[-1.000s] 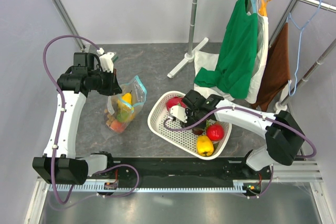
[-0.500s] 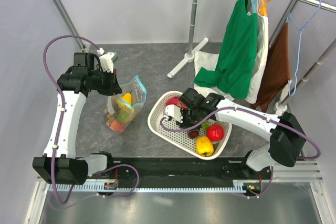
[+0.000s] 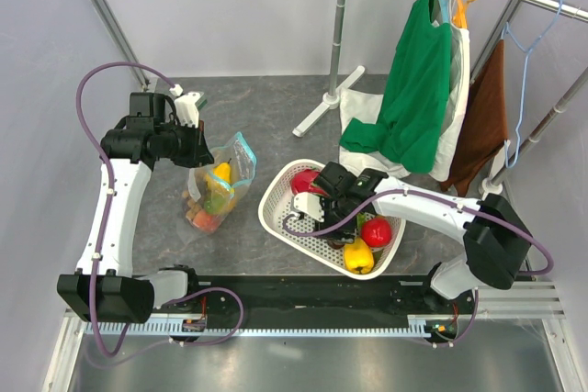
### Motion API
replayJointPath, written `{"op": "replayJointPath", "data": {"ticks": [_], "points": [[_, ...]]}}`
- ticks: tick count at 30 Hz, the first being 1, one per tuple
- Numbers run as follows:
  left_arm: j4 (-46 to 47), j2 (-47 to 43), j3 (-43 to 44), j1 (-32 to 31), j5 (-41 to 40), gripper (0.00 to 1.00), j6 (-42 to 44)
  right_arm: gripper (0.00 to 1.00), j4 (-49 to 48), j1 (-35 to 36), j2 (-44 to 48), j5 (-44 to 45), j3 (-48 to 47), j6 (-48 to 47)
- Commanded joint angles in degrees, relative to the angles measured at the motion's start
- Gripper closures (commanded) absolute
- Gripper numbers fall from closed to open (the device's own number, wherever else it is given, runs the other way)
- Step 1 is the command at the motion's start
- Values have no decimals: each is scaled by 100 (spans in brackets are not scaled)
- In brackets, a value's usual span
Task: Place the food in the zip-top bag and seal the zipper
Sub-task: Pick up the fake fruit from the bin.
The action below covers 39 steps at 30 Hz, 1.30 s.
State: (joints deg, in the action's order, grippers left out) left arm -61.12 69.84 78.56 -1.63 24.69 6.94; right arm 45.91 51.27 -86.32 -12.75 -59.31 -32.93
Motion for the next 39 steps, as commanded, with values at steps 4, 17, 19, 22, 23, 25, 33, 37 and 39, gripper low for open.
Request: {"op": "replayJointPath", "data": {"ticks": [4, 17, 19, 22, 23, 25, 33, 37, 39], "points": [[180, -41, 19, -4, 194, 98, -52, 23, -267, 24, -77, 133, 183, 137], [180, -58, -16, -4, 177, 98, -35, 31, -873, 24, -464, -34, 350, 674], [180, -67, -34, -4, 177, 98, -26, 45, -847, 24, -333, -60, 289, 708], [180, -76, -26, -4, 168, 98, -17, 61, -505, 24, -52, -139, 18, 744], [180, -67, -25, -4, 168, 98, -17, 65, -365, 24, 27, -174, -89, 761], [180, -67, -34, -4, 185, 98, -17, 69, -83, 24, 282, -262, -421, 788], [188, -111, -96, -4, 212, 98, -17, 71, 174, 32, 29, -1317, -2337, 1436], [188, -138, -131, -4, 282, 98, -26, 69, -634, 24, -454, -1221, -3584, 2000], [180, -120, -148, -4, 300, 98, -43, 70, -1091, 24, -848, -1124, -3938, 2167]]}}
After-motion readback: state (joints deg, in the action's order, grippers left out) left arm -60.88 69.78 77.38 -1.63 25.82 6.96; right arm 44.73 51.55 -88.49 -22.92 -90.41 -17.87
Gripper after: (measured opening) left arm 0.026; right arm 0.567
